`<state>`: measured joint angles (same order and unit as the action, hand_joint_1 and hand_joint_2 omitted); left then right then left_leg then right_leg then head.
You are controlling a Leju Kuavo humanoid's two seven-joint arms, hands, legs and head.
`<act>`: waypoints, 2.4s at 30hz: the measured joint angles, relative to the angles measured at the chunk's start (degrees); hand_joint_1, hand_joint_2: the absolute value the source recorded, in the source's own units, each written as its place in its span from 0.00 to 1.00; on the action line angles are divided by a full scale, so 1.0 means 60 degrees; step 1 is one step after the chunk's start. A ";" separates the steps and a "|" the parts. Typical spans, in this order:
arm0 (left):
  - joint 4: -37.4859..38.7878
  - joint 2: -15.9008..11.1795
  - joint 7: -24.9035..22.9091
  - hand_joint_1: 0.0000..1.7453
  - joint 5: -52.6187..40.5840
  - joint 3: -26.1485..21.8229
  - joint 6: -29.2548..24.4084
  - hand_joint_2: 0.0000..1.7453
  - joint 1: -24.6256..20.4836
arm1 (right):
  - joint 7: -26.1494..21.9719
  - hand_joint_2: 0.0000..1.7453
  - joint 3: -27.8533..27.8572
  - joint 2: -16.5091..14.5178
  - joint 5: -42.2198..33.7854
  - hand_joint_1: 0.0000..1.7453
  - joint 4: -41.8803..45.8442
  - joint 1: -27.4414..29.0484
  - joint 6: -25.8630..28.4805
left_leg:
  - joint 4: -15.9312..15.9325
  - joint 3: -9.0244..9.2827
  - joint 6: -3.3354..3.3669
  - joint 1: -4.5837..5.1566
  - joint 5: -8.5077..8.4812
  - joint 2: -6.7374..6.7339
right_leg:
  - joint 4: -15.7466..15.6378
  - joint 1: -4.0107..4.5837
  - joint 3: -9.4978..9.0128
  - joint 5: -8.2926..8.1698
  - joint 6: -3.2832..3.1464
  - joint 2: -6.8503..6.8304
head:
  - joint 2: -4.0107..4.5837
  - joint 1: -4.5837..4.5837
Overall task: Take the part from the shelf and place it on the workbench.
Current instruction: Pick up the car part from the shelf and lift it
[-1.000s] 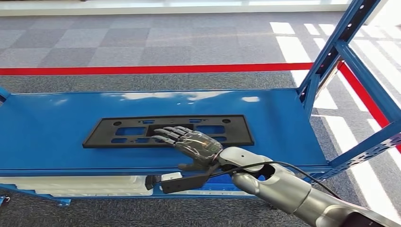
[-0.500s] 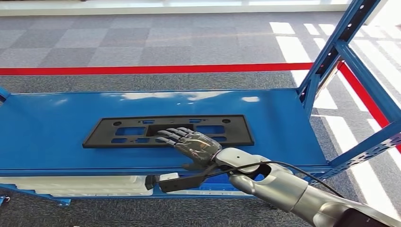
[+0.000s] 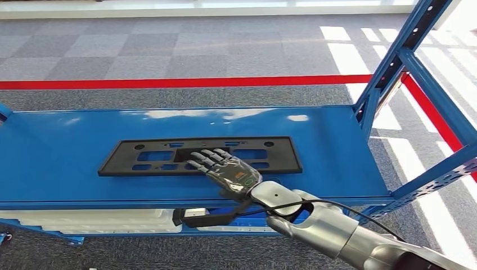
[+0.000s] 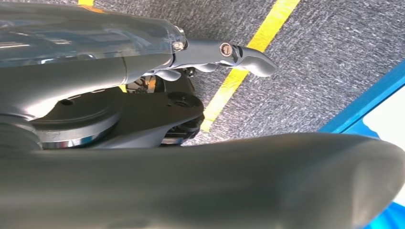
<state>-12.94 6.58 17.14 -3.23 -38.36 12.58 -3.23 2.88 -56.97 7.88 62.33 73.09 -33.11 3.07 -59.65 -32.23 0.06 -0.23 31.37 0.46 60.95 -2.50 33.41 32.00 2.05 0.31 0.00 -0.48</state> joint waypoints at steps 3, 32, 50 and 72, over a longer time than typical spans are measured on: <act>0.0000 0.0000 0.0000 0.00 -0.0015 -0.0009 -0.0007 0.00 0.0000 | 0.0114 1.00 0.0189 -0.0123 0.0235 0.00 -0.0202 0.0058 0.0059 | 0.0000 0.0000 0.0000 0.0000 0.0000 0.0000 | 0.0000 0.0000 0.0000 0.0000 0.0000 0.0000 | 0.0000 0.0000; 0.0000 0.0000 0.0000 0.00 -0.0092 -0.0298 -0.0009 0.00 -0.0005 | 0.0520 1.00 0.1837 -0.1148 0.0959 1.00 -0.2746 -0.0482 -0.0413 | -0.0001 0.0026 0.0000 0.0001 0.0000 0.0000 | 0.0000 -0.0001 -0.0028 -0.0001 -0.0002 -0.0001 | 0.0000 0.0000; 0.0000 0.0000 0.0000 0.00 -0.0091 -0.0301 -0.0009 0.00 -0.0005 | 0.0518 1.00 0.1885 -0.1197 0.0952 1.00 -0.2889 -0.0493 -0.0413 | -0.0001 0.0040 0.0000 0.0002 -0.0001 0.0000 | -0.0001 -0.0001 -0.0044 -0.0002 -0.0002 -0.0001 | 0.0000 0.0000; 0.0000 0.0000 0.0000 0.00 -0.0092 -0.0301 -0.0009 0.00 -0.0005 | 0.0519 1.00 0.1890 -0.1208 0.0952 1.00 -0.2892 -0.0494 -0.0413 | -0.0002 0.0043 0.0000 0.0002 -0.0001 0.0000 | -0.0001 -0.0001 -0.0046 -0.0002 -0.0002 -0.0001 | 0.0000 0.0000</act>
<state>-12.94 6.58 17.14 -3.79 -40.17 12.52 -3.26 6.00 -45.63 0.63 68.04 55.74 -36.07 0.59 -59.66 -31.97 0.06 -0.21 31.37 0.46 60.94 -2.51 33.14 31.99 2.04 0.30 0.00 -0.48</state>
